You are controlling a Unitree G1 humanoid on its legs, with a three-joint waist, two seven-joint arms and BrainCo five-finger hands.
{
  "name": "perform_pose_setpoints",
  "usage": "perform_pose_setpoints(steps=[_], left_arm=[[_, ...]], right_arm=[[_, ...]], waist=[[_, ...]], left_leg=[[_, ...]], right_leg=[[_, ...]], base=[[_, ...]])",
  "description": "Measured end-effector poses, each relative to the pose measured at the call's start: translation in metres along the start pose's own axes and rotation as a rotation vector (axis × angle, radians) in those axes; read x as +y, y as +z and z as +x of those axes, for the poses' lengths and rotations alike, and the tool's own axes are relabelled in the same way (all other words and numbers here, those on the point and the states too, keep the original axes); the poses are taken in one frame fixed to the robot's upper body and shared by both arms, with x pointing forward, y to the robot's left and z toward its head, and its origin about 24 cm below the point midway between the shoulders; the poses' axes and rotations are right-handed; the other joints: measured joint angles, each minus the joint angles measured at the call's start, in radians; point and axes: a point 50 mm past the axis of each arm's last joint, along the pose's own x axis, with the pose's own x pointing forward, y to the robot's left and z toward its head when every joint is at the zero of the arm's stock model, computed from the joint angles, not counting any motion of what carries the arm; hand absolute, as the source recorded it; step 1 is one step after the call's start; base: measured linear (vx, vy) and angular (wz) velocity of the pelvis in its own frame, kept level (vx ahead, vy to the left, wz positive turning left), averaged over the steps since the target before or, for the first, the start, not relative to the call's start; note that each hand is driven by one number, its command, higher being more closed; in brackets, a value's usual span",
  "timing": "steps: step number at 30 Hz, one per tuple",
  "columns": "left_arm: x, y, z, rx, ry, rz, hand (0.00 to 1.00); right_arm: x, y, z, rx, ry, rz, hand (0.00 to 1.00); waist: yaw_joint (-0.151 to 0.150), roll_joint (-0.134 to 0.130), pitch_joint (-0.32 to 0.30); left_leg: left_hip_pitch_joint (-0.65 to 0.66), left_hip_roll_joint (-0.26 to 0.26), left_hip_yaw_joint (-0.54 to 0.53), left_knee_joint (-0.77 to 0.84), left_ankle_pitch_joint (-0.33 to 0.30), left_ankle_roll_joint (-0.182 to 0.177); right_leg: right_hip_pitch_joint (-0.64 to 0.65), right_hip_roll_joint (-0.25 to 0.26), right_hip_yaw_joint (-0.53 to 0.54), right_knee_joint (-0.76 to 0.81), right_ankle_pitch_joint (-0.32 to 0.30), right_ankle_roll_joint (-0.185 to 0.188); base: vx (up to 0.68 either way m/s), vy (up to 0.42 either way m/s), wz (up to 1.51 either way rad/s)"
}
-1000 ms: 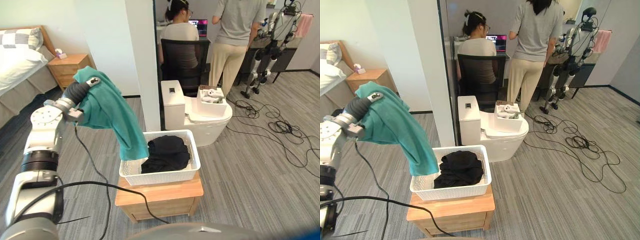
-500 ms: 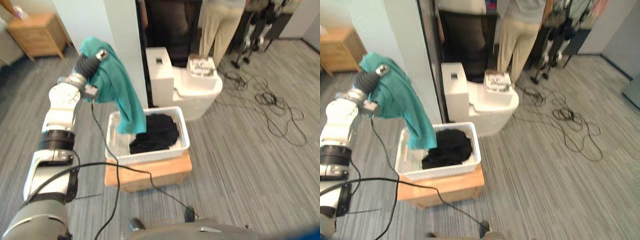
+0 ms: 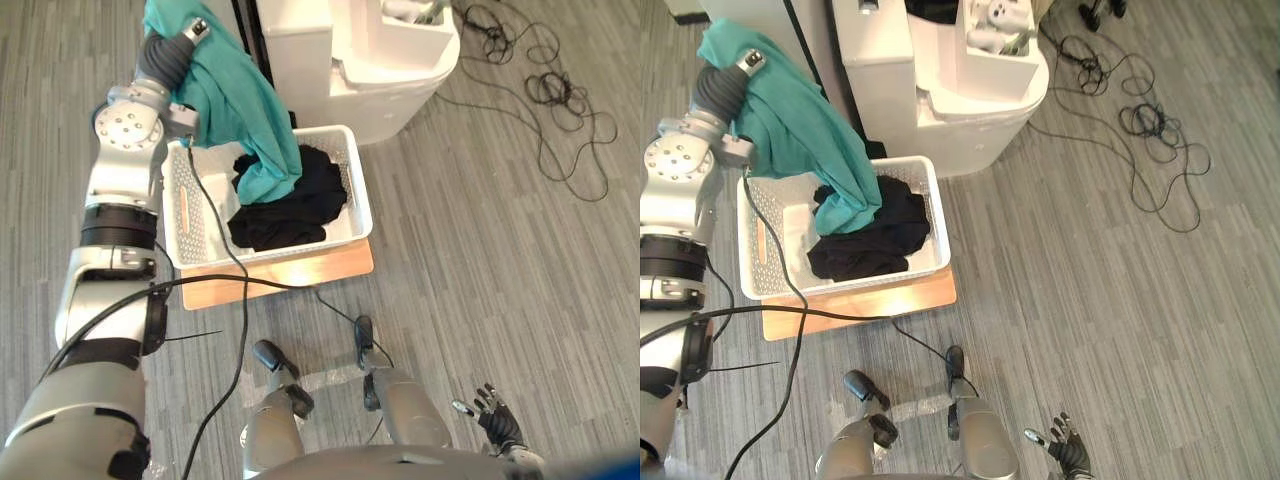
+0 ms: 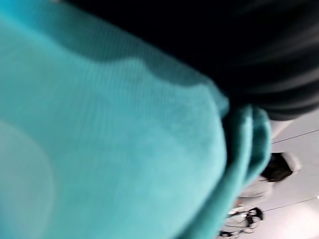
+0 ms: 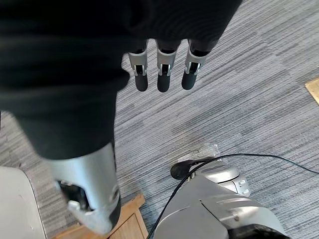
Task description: Tidy the bed and pick cloth on bed and put in laundry
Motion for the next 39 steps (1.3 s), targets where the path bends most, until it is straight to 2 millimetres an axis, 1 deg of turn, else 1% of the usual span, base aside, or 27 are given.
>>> perform_pose_setpoints(steps=[2,3,5,7,9,15,18,19,23,29,31,35,39], left_arm=[[-0.004,-0.007,-0.003,0.016,-0.011,-0.005,1.00],[-0.009,-0.012,-0.007,0.020,-0.033,-0.004,1.00],[-0.018,-0.020,-0.015,0.026,-0.082,0.015,1.00],[-0.034,-0.026,-0.024,0.021,-0.161,0.041,1.00],[-0.043,-0.032,-0.030,0.033,-0.203,0.053,1.00],[-0.061,-0.046,-0.048,0.064,-0.309,0.058,1.00],[-0.066,-0.060,-0.058,0.114,-0.329,0.058,1.00],[-0.066,-0.063,-0.060,0.128,-0.326,0.060,0.00],[-0.063,-0.072,-0.063,0.187,-0.293,0.070,0.00],[-0.045,-0.091,-0.067,0.290,-0.213,0.074,0.00],[-0.037,-0.090,-0.065,0.289,-0.175,0.067,0.00],[-0.028,-0.088,-0.063,0.282,-0.128,0.054,0.00],[-0.026,-0.085,-0.061,0.273,-0.134,0.028,0.00]], right_arm=[[0.000,0.009,0.005,-0.023,0.010,-0.017,0.00],[0.000,0.014,0.006,-0.042,0.014,-0.023,0.00],[0.002,0.016,0.006,-0.052,0.022,-0.021,0.00],[0.003,0.017,0.006,-0.050,0.023,-0.023,0.00],[0.004,0.018,0.006,-0.055,0.019,-0.024,0.00],[0.005,0.017,0.006,-0.050,0.018,-0.031,0.00],[0.006,0.018,0.007,-0.046,0.033,-0.051,0.00],[0.005,0.018,0.007,-0.044,0.032,-0.055,0.00],[0.004,0.018,0.007,-0.040,0.030,-0.060,0.00],[0.005,0.015,0.007,-0.022,0.048,-0.061,0.00],[0.006,0.016,0.007,-0.023,0.059,-0.062,0.00],[0.006,0.015,0.007,-0.019,0.063,-0.063,0.00],[0.007,0.015,0.007,-0.020,0.065,-0.065,0.00]], waist=[[-0.001,0.003,0.016],[-0.002,0.008,0.023],[-0.001,0.013,0.026],[0.003,0.014,0.027],[0.003,0.017,0.029],[0.005,0.031,0.037],[0.005,0.032,0.037],[0.005,0.032,0.037],[0.006,0.032,0.037],[0.003,0.032,0.037],[0.003,0.032,0.037],[0.002,0.032,0.037],[0.004,0.034,0.033]], left_leg=[[0.000,-0.003,0.000,-0.001,0.000,0.000],[0.000,-0.005,0.000,-0.003,0.000,0.000],[0.001,-0.005,0.001,-0.004,0.000,0.000],[0.001,-0.006,0.000,-0.003,0.005,0.006],[0.003,-0.009,0.000,-0.003,0.008,0.009],[0.010,-0.014,0.000,-0.004,0.007,0.009],[0.020,-0.013,0.003,-0.004,0.001,0.002],[0.019,-0.013,0.004,-0.004,-0.002,0.001],[0.019,-0.013,0.013,-0.005,-0.002,0.001],[0.036,-0.013,0.024,-0.004,0.002,0.007],[0.044,-0.012,0.024,-0.003,0.001,0.007],[0.057,-0.012,0.025,-0.004,-0.002,0.003],[0.077,-0.012,0.026,-0.005,-0.013,-0.004]], right_leg=[[0.000,-0.004,0.000,0.000,-0.004,-0.005],[0.000,-0.005,-0.002,0.000,-0.005,-0.006],[0.000,-0.006,-0.003,0.000,-0.006,-0.007],[0.002,-0.007,-0.006,0.000,-0.007,-0.007],[0.005,-0.010,-0.009,0.000,-0.007,-0.007],[0.016,-0.017,-0.016,-0.001,-0.008,-0.006],[0.024,-0.017,-0.015,-0.002,-0.010,-0.005],[0.024,-0.017,-0.015,-0.004,-0.009,-0.005],[0.024,-0.017,-0.012,-0.009,-0.008,-0.004],[0.034,-0.016,-0.001,-0.009,-0.007,-0.003],[0.042,-0.015,0.000,-0.009,-0.007,-0.003],[0.056,-0.015,0.000,-0.010,-0.007,-0.003],[0.078,-0.015,0.000,-0.012,-0.007,-0.003]], base=[[-0.04,0.010,0.04],[-0.03,0.008,0.01],[0.00,0.000,0.00],[0.00,0.000,0.02],[0.00,0.007,0.05],[0.00,0.009,0.05],[0.00,0.000,0.00],[0.00,0.000,0.00],[0.00,0.003,-0.03],[0.03,0.002,-0.06],[0.00,0.000,0.00],[0.00,0.000,0.00],[0.00,0.000,0.00]])
